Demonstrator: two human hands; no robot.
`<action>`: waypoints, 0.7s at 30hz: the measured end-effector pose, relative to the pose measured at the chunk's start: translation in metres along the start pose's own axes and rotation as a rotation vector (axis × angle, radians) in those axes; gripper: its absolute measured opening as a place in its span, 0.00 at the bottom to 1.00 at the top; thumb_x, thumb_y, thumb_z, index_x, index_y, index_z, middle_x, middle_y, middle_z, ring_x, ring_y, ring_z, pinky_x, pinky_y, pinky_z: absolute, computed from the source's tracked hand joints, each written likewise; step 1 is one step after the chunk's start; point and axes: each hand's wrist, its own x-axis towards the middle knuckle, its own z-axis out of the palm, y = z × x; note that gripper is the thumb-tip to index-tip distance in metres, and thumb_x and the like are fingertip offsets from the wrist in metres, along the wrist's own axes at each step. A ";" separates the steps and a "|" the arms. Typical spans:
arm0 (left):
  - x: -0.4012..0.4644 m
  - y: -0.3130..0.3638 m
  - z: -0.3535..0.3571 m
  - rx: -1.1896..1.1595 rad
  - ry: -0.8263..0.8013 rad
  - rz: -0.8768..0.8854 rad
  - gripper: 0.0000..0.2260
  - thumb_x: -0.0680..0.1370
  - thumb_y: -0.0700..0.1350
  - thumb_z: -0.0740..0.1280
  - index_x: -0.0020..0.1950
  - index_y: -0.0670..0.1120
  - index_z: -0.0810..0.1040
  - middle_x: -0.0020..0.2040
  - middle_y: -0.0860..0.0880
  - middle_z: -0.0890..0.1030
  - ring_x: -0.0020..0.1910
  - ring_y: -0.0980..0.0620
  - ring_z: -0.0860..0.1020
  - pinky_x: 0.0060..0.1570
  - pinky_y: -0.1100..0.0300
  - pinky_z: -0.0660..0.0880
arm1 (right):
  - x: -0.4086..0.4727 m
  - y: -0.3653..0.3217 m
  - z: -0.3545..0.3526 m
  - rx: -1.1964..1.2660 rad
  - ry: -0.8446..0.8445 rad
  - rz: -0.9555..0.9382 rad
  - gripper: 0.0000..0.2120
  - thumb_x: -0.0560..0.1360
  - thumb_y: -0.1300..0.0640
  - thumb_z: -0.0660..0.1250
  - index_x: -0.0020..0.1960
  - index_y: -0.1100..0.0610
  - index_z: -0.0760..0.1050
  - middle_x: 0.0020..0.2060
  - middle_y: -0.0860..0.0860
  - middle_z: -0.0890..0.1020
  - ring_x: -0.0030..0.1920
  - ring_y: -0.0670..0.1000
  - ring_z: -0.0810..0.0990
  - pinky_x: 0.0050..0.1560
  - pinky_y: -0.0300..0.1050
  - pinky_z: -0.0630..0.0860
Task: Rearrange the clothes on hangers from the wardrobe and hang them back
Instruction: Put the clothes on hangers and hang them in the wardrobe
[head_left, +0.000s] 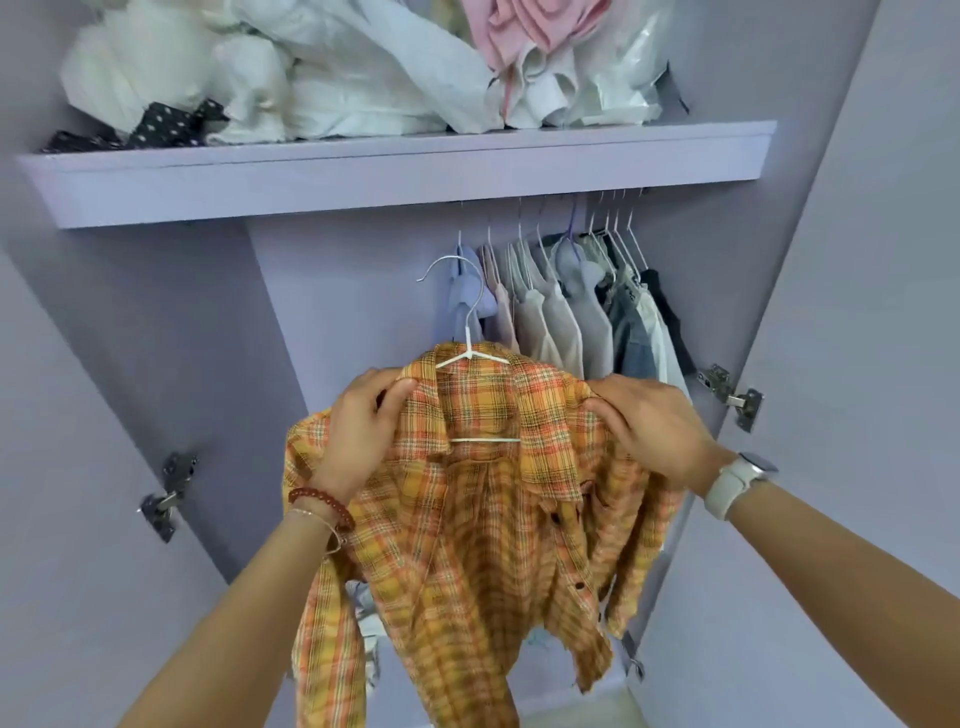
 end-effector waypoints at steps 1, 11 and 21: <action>0.003 0.000 -0.003 0.000 -0.014 -0.020 0.09 0.79 0.44 0.62 0.46 0.41 0.79 0.43 0.48 0.75 0.44 0.52 0.72 0.43 0.65 0.66 | 0.002 -0.001 0.000 -0.019 0.032 -0.025 0.22 0.80 0.47 0.48 0.48 0.57 0.77 0.35 0.48 0.80 0.31 0.50 0.79 0.32 0.36 0.68; 0.001 -0.012 -0.013 0.245 0.123 0.046 0.24 0.76 0.58 0.57 0.70 0.50 0.68 0.69 0.47 0.69 0.69 0.49 0.63 0.70 0.50 0.56 | -0.003 -0.002 0.024 0.112 0.215 0.059 0.14 0.77 0.53 0.56 0.45 0.59 0.78 0.36 0.50 0.82 0.29 0.50 0.79 0.29 0.41 0.72; -0.006 -0.035 -0.007 0.243 0.031 -0.036 0.09 0.78 0.40 0.64 0.54 0.39 0.79 0.48 0.43 0.78 0.47 0.45 0.76 0.43 0.74 0.62 | -0.002 -0.004 0.039 0.321 -0.135 0.099 0.14 0.75 0.50 0.65 0.56 0.56 0.78 0.45 0.51 0.84 0.45 0.51 0.81 0.45 0.40 0.72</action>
